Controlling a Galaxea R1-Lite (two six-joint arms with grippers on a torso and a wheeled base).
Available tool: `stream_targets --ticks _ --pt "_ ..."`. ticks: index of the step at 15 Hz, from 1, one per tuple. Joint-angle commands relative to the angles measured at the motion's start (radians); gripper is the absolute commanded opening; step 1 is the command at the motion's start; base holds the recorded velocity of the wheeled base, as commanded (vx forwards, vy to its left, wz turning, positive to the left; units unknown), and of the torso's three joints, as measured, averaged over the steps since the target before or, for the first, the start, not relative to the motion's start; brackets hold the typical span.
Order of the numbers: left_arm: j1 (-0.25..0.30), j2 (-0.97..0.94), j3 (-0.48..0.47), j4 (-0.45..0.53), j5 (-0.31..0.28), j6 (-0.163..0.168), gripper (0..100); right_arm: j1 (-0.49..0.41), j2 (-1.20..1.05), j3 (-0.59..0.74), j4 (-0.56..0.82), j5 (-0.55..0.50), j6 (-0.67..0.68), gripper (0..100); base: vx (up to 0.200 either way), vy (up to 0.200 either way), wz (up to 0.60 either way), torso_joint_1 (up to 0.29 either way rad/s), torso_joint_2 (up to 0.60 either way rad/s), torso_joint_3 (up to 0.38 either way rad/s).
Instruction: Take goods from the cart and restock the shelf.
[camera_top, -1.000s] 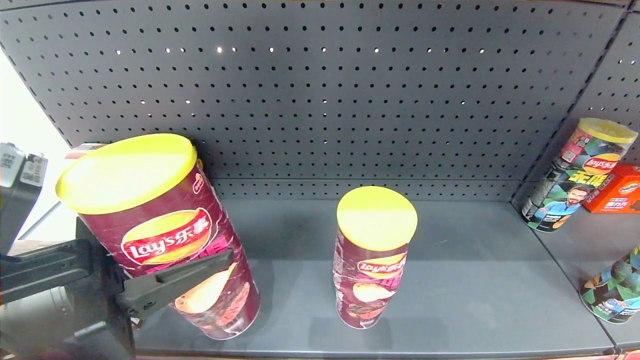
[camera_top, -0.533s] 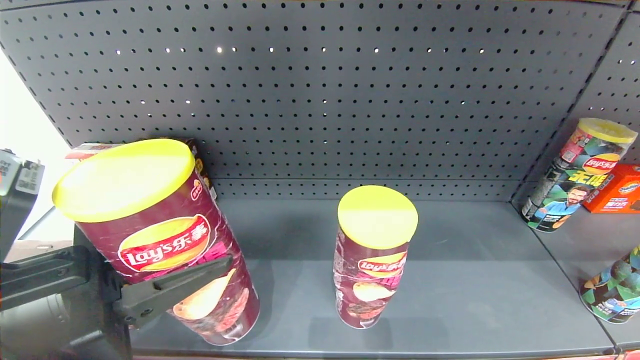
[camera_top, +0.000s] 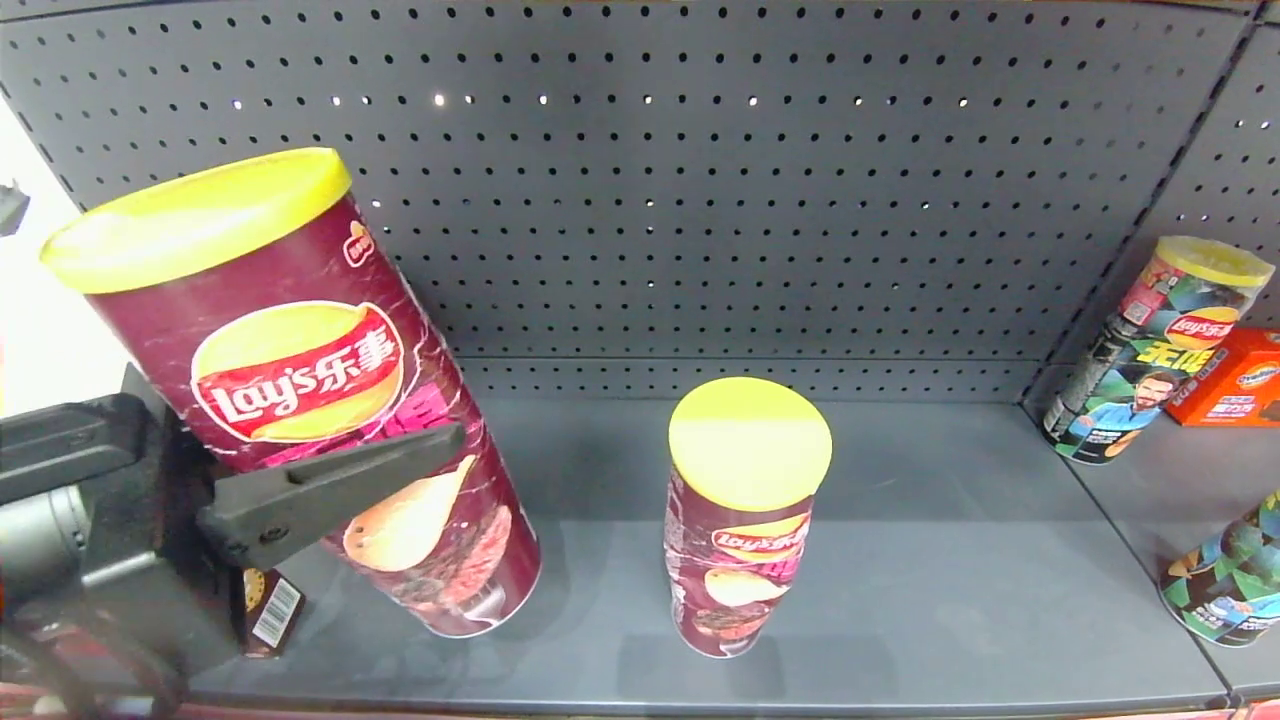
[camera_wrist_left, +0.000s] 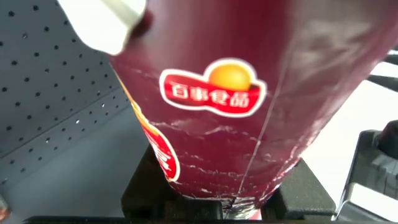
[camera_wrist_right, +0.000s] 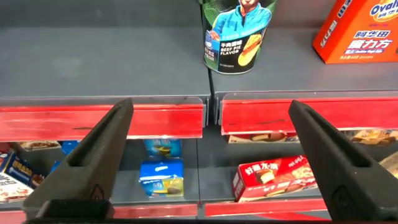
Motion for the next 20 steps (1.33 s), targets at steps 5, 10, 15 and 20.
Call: stream_targets --ticks 5,10,15,20 --pt "0.008 0.167 -0.091 -0.002 0.019 0.02 0 0.0 -0.003 0.001 0.0 0.0 0.0 100 0.0 0.0 0.0 0.0 0.0 0.0" --pt "0.035 0.339 -0.104 -0.152 0.01 0.058 0 0.0 -0.003 0.001 0.0 0.0 0.0 100 0.0 0.0 0.0 0.0 0.0 0.0" --pt "0.037 0.494 -0.249 -0.147 0.007 0.069 0 0.0 -0.003 0.001 0.0 0.0 0.0 100 0.0 0.0 0.0 0.0 0.0 0.0" --pt "0.04 0.652 -0.389 -0.155 -0.059 0.073 0 0.0 -0.003 0.001 0.0 0.0 0.0 100 0.0 0.0 0.0 0.0 0.0 0.0"
